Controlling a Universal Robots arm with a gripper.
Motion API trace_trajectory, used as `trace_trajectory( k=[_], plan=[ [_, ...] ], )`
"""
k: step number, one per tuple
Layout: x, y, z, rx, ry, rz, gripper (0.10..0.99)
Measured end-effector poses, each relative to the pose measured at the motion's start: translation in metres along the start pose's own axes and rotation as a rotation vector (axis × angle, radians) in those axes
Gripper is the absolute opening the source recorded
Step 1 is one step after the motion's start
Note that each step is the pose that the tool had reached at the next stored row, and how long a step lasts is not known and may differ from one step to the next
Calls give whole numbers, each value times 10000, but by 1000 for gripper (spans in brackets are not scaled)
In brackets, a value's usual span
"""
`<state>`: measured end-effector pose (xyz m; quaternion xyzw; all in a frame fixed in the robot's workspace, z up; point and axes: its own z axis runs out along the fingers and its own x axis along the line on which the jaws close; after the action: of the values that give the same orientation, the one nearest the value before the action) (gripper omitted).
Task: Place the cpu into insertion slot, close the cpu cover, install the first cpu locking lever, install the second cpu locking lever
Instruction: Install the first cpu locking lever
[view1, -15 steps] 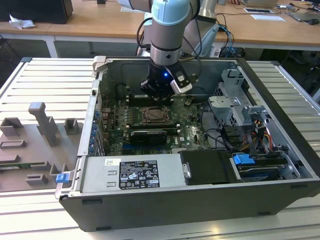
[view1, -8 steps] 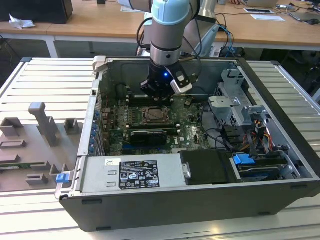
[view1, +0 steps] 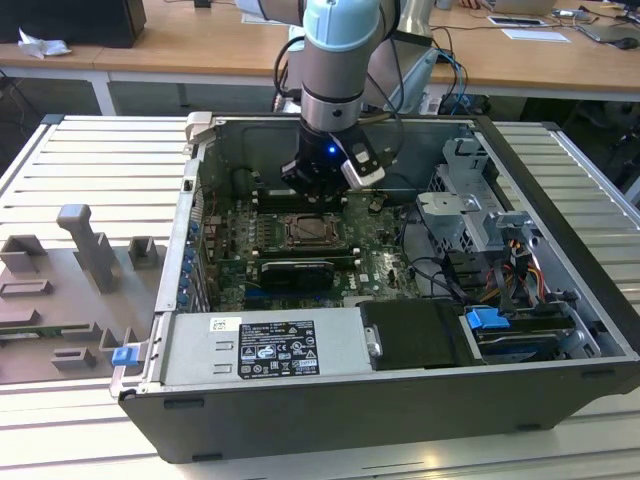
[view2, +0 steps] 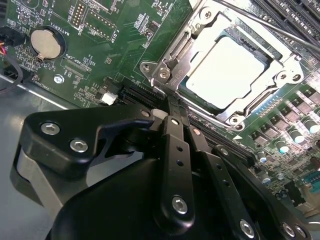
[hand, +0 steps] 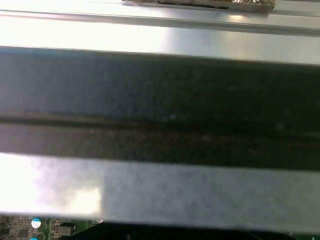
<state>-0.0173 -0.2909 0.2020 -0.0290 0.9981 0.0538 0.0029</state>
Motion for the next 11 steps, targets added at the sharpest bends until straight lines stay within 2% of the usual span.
trace_trajectory(
  k=[8, 11],
  plan=[
    [-2, -2, -3, 16, 8, 1, 106],
    [-2, 3, -56, 18, 10, 1, 106]
  ],
)
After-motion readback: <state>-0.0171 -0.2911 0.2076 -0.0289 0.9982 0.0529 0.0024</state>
